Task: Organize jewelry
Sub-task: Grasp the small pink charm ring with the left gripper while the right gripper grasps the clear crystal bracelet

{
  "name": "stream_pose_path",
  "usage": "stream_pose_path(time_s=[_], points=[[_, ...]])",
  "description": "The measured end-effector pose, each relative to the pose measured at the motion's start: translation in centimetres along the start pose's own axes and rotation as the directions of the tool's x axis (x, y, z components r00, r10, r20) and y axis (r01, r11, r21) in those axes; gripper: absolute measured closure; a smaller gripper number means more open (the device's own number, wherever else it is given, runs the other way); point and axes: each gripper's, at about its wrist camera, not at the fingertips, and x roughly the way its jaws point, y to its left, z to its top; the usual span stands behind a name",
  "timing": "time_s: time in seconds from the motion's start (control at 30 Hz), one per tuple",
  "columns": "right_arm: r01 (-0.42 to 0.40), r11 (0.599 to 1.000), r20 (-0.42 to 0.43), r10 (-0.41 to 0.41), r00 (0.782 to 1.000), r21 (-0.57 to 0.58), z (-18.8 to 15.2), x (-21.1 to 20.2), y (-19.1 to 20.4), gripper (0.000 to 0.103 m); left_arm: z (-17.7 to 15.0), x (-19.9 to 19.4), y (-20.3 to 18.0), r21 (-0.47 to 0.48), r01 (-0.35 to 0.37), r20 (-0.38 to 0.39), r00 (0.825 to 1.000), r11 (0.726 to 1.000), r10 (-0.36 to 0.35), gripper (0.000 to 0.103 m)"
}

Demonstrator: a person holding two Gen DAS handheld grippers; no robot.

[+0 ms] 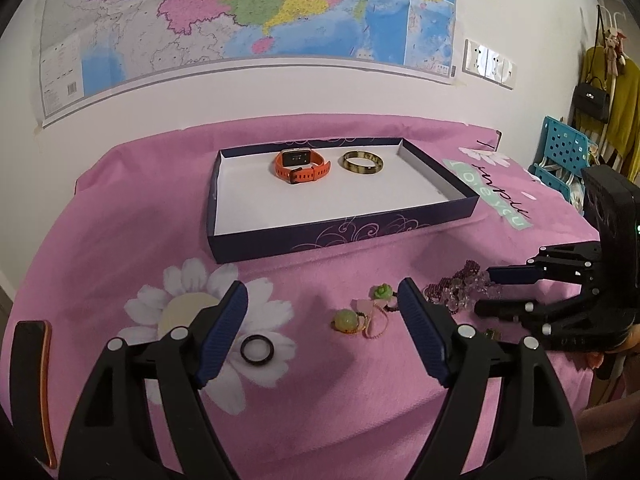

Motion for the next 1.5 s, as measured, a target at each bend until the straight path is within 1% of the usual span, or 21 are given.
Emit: stream_pose_path(time_s=[0.1, 0.13, 0.33, 0.53, 0.73, 0.87, 0.93, 1.0, 1.1, 1.13, 1.23, 1.27, 1.3, 1.37, 1.43, 1.5], points=[[-0.009, 1.000, 0.006, 0.009, 1.000, 0.016, 0.0, -0.2, -0.4, 0.086, -0.3, -0.1, 0.0, 0.003, -0.002, -0.005, 1.000, 1.000, 0.002, 0.027], [-0.015, 1.000, 0.007, 0.015, 1.000, 0.021, 0.0, -0.2, -0.4, 0.088, -0.4, -0.1, 0.0, 0.004, 0.001, -0.008, 1.000, 1.000, -0.001, 0.027], [-0.066, 0.996, 0.034, 0.064, 0.997, 0.057, 0.3, -1.1, -0.8, 0.090, -0.8, -0.1, -0.1, 0.017, 0.007, -0.015, 1.000, 1.000, -0.007, 0.027], [-0.114, 0.991, 0.100, 0.106, 0.989, 0.075, 1.0, -3.1, -0.8, 0.090, -1.2, -0.2, -0.6, 0.036, 0.019, -0.022, 1.000, 0.999, -0.018, 0.027], [-0.122, 0.989, 0.144, 0.109, 0.984, 0.086, 1.5, -4.6, -1.2, 0.090, -1.5, -0.1, -1.0, 0.051, 0.031, -0.032, 0.999, 0.998, -0.029, 0.028], [-0.116, 0.989, 0.143, 0.101, 0.985, 0.097, 1.3, -4.7, -1.4, 0.090, -1.7, -0.1, -1.1, 0.061, 0.040, -0.040, 0.998, 0.997, -0.038, 0.029], [-0.116, 0.987, 0.137, 0.101, 0.985, 0.111, 1.0, -4.5, -1.8, 0.090, -1.8, -0.1, -0.9, 0.051, 0.058, -0.051, 0.997, 0.997, -0.055, 0.031], [-0.118, 0.985, 0.129, 0.102, 0.986, 0.123, 0.7, -4.2, -1.9, 0.090, -1.8, 0.0, -0.8, 0.047, 0.065, -0.058, 0.996, 0.997, -0.062, 0.035], [-0.120, 0.983, 0.123, 0.103, 0.987, 0.138, 0.4, -3.8, -2.2, 0.090, -1.8, 0.3, -1.2, 0.055, 0.092, -0.071, 0.994, 0.994, -0.088, 0.040], [-0.120, 0.983, 0.123, 0.103, 0.987, 0.142, 0.3, -3.7, -2.3, 0.090, -1.6, 0.6, -1.6, 0.060, 0.109, -0.087, 0.991, 0.992, -0.104, 0.043], [-0.126, 0.980, 0.124, 0.108, 0.986, 0.152, 0.2, -3.6, -2.4, 0.090, -1.4, 1.4, -2.7, 0.089, 0.124, -0.120, 0.986, 0.988, -0.113, 0.055], [-0.127, 0.980, 0.125, 0.109, 0.986, 0.153, 0.2, -3.6, -2.4, 0.090, -1.3, 1.9, -3.1, 0.099, 0.129, -0.136, 0.984, 0.987, -0.115, 0.062], [-0.130, 0.980, 0.123, 0.112, 0.986, 0.152, 0.2, -3.5, -2.4, 0.090, -1.3, 2.2, -3.4, 0.105, 0.133, -0.148, 0.982, 0.986, -0.117, 0.063], [-0.134, 0.979, 0.125, 0.115, 0.985, 0.154, 0.1, -3.5, -2.4, 0.090, -1.3, 3.1, -3.8, 0.108, 0.141, -0.176, 0.977, 0.984, -0.120, 0.072], [-0.138, 0.977, 0.126, 0.119, 0.985, 0.160, 0.1, -3.4, -2.5, 0.090, -1.2, 3.7, -4.0, 0.108, 0.146, -0.197, 0.973, 0.983, -0.123, 0.077], [-0.141, 0.976, 0.127, 0.121, 0.984, 0.165, 0.0, -3.4, -2.6, 0.090, -1.2, 4.1, -4.0, 0.105, 0.144, -0.206, 0.971, 0.984, -0.120, 0.084]])
